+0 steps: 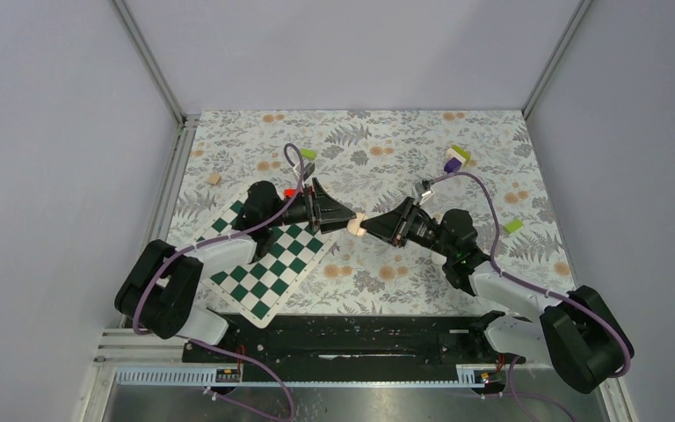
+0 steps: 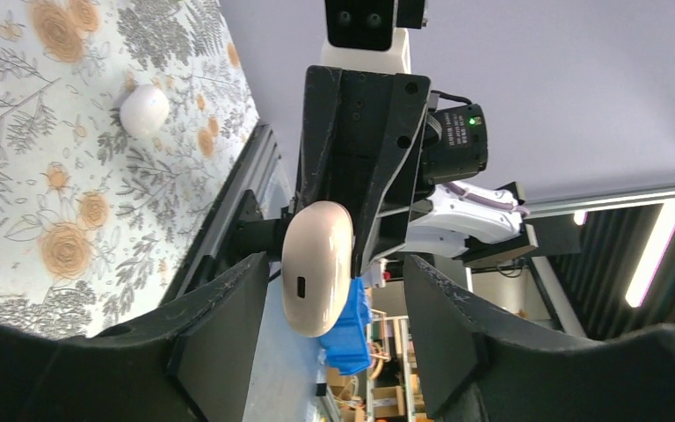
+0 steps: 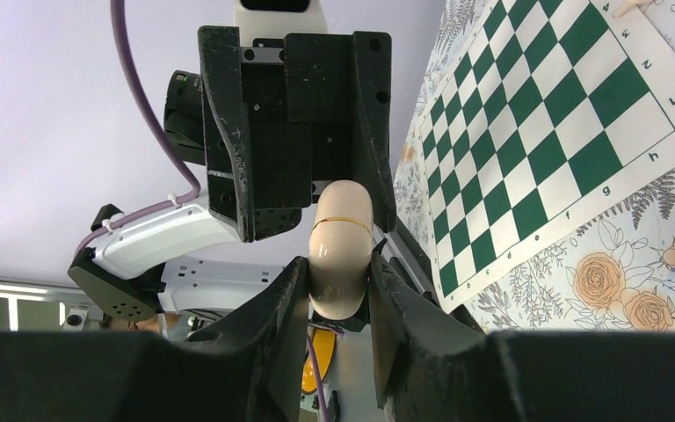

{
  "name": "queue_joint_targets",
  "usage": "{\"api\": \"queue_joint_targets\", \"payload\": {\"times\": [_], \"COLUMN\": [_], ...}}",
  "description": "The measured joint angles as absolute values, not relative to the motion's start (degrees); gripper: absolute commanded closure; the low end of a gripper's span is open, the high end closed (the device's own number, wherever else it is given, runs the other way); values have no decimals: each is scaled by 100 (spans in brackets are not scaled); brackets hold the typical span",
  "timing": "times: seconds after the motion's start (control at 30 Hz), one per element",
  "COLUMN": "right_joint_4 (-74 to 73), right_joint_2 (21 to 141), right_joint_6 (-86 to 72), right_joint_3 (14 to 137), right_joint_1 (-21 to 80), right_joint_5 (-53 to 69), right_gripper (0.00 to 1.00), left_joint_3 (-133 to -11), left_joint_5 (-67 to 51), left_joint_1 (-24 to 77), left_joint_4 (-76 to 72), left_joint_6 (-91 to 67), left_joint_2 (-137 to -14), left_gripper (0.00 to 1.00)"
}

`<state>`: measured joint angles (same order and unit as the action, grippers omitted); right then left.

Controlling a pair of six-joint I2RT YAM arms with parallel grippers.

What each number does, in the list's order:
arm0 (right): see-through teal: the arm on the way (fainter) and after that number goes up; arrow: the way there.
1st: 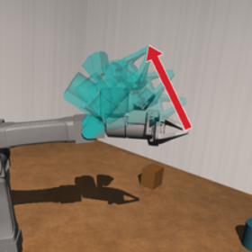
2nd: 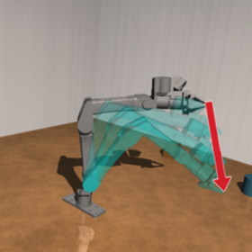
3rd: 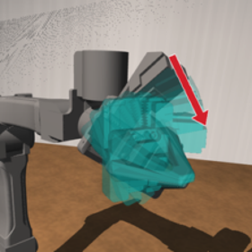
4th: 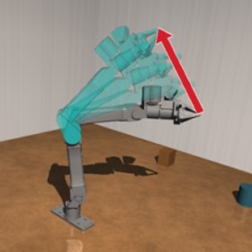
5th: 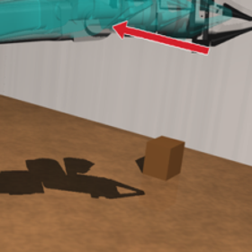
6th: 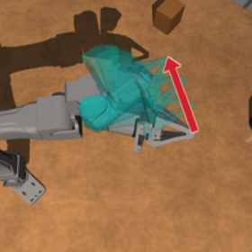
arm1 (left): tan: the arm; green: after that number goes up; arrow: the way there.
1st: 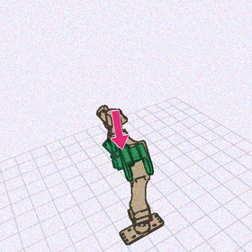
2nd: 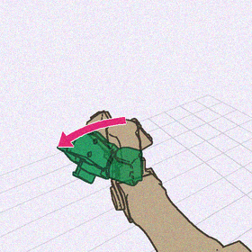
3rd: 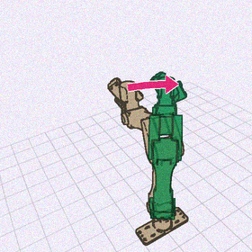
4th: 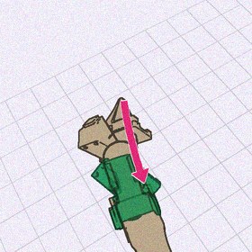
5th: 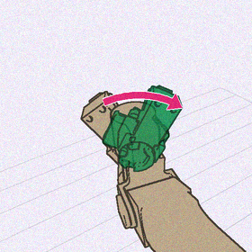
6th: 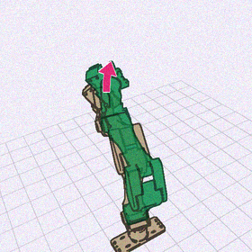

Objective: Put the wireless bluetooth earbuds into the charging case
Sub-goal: Pass from the right arm to the left

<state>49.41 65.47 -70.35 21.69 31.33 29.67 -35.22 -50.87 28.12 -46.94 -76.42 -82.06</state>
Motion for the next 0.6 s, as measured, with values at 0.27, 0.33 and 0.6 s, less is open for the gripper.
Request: {"api": "queue_joint_targets", "payload": {"times": [0.27,0.33,0.6], "right_joint_4": [5089,5205,5293], "right_joint_2": [6637,6670,6757], "right_joint_6": [-7105,-7153,-7220], "right_joint_3": [2287,2320,2335], "right_joint_1": [3133,3133,3133], "right_joint_5": [3011,3041,3105], "right_gripper": [100,100,68], "left_joint_3": [-3409,-3398,-3358], "left_joint_5": [-5124,-5118,-5120], "left_joint_1": [2805,2790,2764], "left_joint_4": [-5376,-5402,-5406], "left_joint_6": [-8093,-8110,-8114], "left_joint_2": [-8315,-8320,-8331], "left_gripper": [69,81,100]}}
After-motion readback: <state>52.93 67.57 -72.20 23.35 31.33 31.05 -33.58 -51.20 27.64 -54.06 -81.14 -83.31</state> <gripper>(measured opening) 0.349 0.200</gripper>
